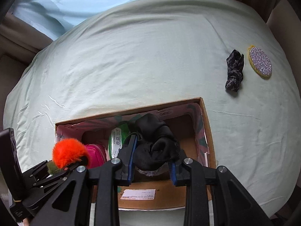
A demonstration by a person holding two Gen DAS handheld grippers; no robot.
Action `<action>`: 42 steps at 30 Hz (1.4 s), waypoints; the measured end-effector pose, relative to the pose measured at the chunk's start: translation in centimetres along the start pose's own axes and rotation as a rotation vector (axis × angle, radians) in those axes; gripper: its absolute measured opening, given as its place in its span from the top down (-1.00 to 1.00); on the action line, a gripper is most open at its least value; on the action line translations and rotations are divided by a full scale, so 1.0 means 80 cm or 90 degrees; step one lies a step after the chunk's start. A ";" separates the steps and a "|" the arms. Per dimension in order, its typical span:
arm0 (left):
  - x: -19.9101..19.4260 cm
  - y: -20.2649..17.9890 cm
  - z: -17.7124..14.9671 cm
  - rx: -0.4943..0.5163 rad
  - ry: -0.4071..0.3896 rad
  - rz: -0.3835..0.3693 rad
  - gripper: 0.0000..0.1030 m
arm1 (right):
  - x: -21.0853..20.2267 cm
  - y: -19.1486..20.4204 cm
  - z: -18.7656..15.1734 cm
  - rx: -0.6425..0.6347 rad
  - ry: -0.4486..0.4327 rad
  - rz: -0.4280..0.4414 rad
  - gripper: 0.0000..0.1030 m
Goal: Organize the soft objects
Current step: 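Carry the orange pompom and black scrunchie over the cardboard box with both tools, then open both tools to drop the pompom and scrunchie into the box, then move both tools toward the patterned scrunchie and glitter pad on the bed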
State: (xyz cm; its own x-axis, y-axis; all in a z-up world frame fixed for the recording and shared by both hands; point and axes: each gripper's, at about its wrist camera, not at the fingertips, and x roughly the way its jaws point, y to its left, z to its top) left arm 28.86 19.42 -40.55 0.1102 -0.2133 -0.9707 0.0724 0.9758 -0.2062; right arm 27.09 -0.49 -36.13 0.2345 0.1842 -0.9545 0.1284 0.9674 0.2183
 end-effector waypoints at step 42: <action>-0.246 -0.073 -0.113 0.063 -0.227 0.076 -0.99 | -0.253 0.019 -0.075 -0.096 -0.265 -0.025 -1.00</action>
State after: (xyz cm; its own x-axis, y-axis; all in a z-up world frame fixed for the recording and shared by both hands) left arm 17.28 18.32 -21.38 0.4593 -0.1192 -0.8802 0.1320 0.9891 -0.0650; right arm 16.80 -1.70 -17.70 0.6040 0.0913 -0.7917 0.0102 0.9925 0.1221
